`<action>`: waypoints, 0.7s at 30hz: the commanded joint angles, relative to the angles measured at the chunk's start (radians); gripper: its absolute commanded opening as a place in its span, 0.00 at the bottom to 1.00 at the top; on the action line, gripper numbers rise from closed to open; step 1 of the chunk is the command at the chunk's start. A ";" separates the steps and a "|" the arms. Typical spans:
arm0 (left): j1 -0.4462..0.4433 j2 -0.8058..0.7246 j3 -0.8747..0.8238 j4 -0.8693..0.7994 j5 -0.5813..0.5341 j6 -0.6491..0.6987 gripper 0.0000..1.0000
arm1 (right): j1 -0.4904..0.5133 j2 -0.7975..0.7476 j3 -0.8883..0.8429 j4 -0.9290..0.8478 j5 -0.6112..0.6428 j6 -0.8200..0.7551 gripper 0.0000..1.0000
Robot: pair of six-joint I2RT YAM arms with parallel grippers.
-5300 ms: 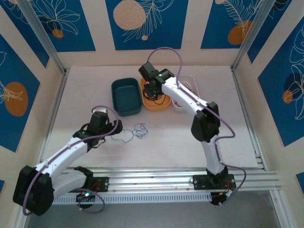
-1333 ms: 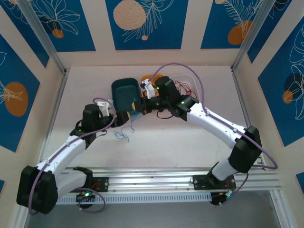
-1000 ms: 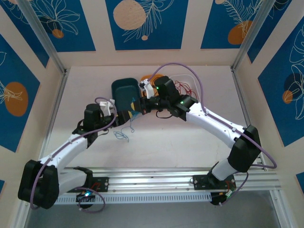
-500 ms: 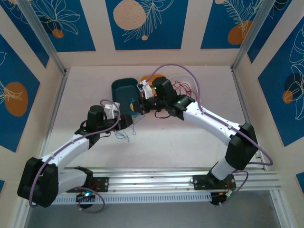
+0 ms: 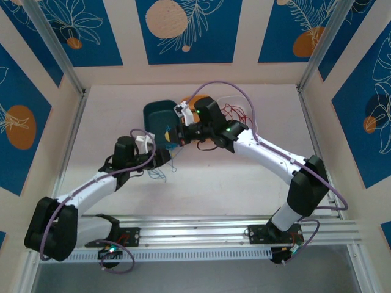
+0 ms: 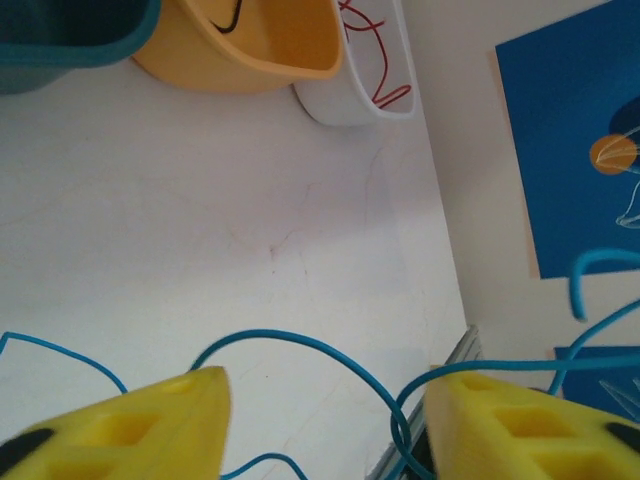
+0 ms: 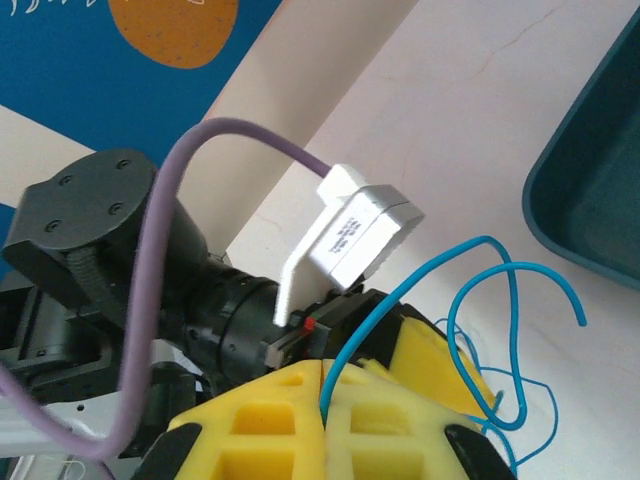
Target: Untangle the cables
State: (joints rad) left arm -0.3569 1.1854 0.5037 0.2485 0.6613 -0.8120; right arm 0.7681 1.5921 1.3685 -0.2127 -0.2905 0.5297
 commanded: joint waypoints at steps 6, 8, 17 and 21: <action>-0.008 0.063 -0.042 0.096 -0.070 -0.041 0.13 | 0.010 -0.084 0.018 0.000 -0.005 -0.004 0.00; -0.007 0.062 -0.042 0.049 -0.118 -0.024 0.09 | 0.009 -0.115 0.014 -0.022 0.027 -0.019 0.00; -0.005 -0.099 -0.047 -0.253 -0.398 0.075 0.04 | -0.027 -0.297 -0.009 -0.189 0.314 -0.105 0.00; -0.003 -0.176 -0.044 -0.371 -0.506 0.118 0.04 | -0.056 -0.362 0.006 -0.264 0.429 -0.130 0.00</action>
State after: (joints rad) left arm -0.3584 1.0481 0.4622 0.0143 0.2829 -0.7521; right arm 0.7296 1.2644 1.3685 -0.3832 0.0063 0.4419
